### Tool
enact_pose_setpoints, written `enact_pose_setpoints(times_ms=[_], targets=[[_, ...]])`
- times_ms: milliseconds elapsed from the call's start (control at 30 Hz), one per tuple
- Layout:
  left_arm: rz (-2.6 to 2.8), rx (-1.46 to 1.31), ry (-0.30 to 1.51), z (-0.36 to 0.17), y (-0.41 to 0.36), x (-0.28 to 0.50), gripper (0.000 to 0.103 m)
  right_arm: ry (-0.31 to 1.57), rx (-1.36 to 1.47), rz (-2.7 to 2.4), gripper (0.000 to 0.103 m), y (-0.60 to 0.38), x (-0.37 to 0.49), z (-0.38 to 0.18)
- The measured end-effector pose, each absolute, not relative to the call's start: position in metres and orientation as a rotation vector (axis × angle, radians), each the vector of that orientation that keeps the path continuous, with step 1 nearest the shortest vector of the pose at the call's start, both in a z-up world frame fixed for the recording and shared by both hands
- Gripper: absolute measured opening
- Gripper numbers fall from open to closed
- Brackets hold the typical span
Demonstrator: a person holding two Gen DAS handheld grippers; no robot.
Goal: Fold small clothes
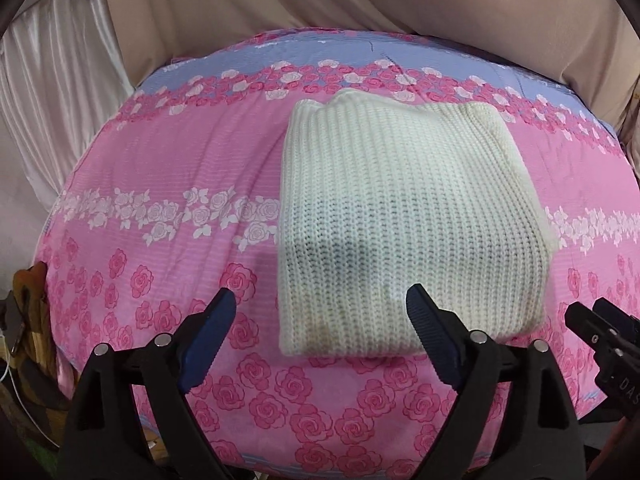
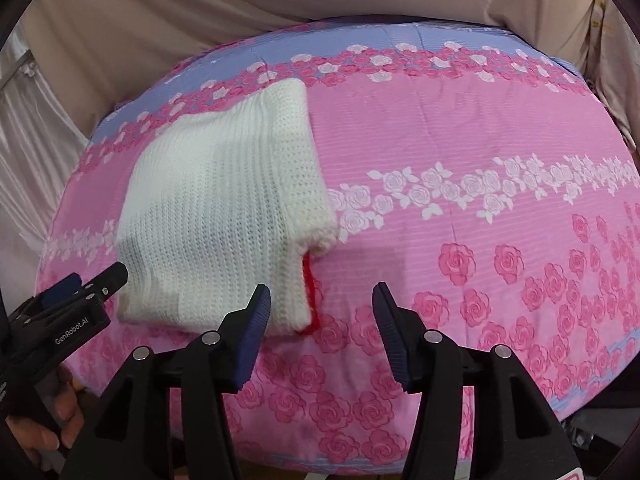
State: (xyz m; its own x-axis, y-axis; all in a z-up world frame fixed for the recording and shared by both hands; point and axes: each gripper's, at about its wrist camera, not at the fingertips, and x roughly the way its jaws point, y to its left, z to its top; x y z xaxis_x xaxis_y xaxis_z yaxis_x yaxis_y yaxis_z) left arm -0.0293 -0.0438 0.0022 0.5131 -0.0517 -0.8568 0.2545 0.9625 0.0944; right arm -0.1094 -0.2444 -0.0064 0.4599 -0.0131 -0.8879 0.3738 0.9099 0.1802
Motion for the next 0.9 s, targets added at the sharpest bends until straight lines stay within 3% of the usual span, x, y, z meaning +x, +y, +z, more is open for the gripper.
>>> enact_pose_setpoints(times_ms=[233,900], targets=[[-0.174,0.21,1.032,-0.004,-0.04,-0.053,0.085,1.084,0.378,-0.275,0.062,-0.236,-0.129,-0.012],[-0.188,0.231,1.014,0.002,-0.04,-0.089,0.085,1.063,0.284,-0.263,0.063,-0.201,-0.152,0.0]])
